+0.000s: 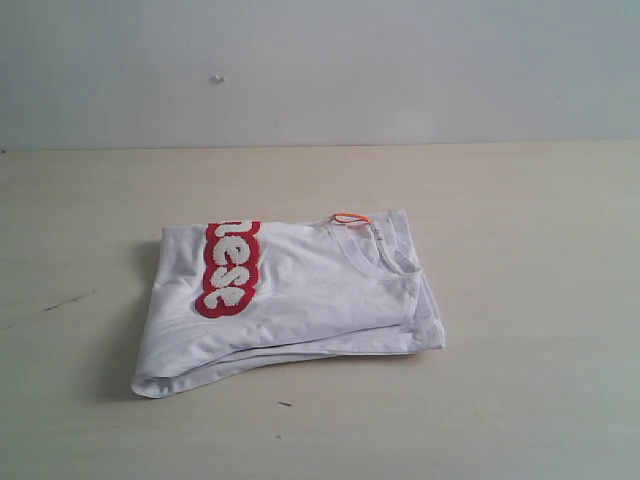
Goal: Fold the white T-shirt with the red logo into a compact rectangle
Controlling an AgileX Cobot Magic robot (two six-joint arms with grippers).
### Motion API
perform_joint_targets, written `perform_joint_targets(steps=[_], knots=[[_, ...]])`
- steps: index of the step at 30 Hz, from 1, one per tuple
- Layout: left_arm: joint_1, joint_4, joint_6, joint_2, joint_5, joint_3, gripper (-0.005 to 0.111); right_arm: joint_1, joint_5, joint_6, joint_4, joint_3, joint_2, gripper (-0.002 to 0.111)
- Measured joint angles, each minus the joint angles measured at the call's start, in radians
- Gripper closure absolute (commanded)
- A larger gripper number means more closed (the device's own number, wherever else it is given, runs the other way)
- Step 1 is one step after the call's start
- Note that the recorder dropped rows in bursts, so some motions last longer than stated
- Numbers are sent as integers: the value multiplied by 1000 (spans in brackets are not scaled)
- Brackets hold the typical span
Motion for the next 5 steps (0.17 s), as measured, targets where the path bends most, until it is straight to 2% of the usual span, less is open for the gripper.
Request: perform_joint_targets(steps=[5], knots=[[0, 0, 0, 0, 0, 0, 76, 0, 0, 0, 0, 0, 0, 108]])
